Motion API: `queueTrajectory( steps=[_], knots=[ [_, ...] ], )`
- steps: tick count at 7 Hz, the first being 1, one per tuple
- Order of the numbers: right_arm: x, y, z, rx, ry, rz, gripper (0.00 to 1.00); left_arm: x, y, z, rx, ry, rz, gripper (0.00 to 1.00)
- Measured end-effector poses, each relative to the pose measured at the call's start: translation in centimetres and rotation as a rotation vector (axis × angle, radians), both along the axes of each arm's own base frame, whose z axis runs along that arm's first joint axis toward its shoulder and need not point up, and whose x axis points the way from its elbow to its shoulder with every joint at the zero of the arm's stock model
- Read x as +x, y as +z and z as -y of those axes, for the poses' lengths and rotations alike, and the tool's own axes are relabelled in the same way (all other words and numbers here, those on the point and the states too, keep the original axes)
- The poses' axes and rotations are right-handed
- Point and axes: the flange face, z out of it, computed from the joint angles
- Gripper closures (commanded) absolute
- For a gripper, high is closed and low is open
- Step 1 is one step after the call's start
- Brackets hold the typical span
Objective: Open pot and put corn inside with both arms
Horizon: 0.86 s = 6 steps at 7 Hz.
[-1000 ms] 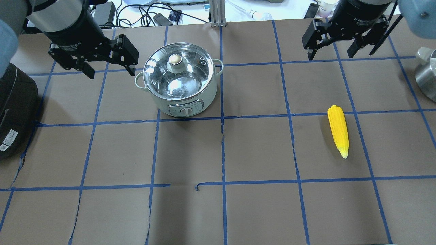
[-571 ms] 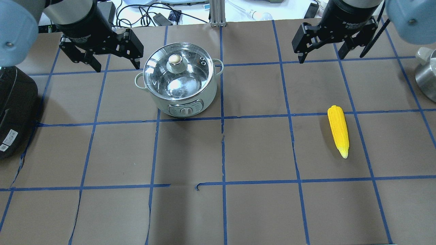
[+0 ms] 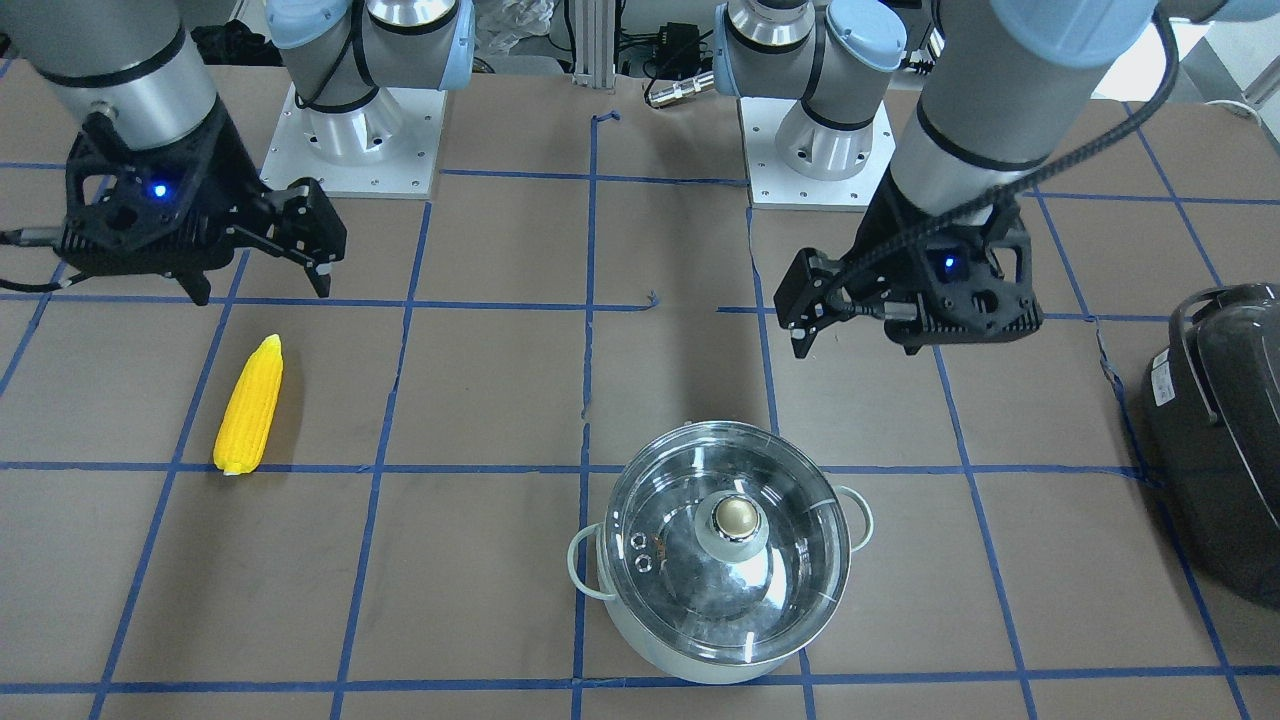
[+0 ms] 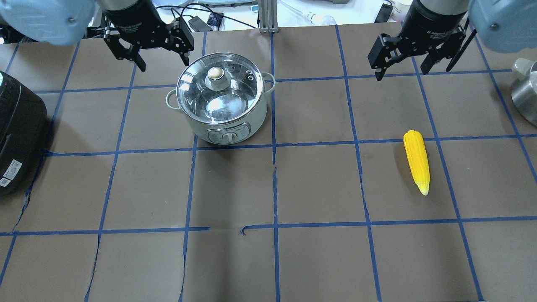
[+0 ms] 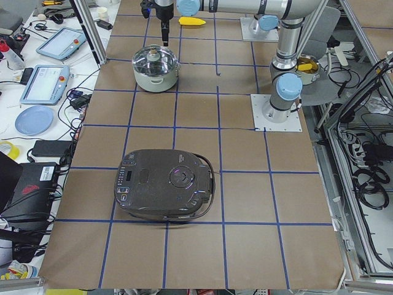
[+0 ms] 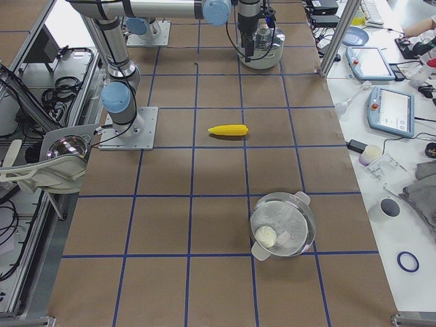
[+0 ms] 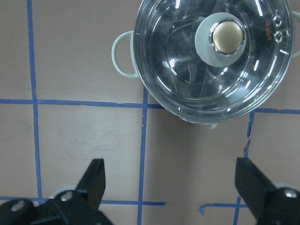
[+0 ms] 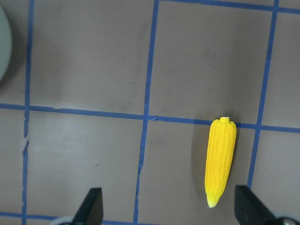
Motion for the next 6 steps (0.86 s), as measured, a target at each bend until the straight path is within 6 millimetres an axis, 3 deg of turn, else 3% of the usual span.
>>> queueTrajectory(
  steps=[2,3,5,6],
  knots=[
    [-5.6,-7.9,1.8,0.002,-0.076,0.003,0.00,-3.0,-5.9,4.3,-0.023,0.023,-0.008,0.00],
    [-7.5,-12.6,1.4,-0.021,-0.095,0.000,0.00,-3.8,-8.5,5.8,-0.039,0.019,-0.010,0.00],
    [-9.3,-20.5,-1.2,-0.048,-0.099,-0.008,0.00,-4.9,-11.3,7.1,-0.044,0.004,-0.009,0.00],
    [-9.6,-23.2,-1.9,-0.041,-0.089,-0.008,0.00,-5.5,-11.9,7.0,-0.036,-0.004,-0.009,0.08]
  ],
)
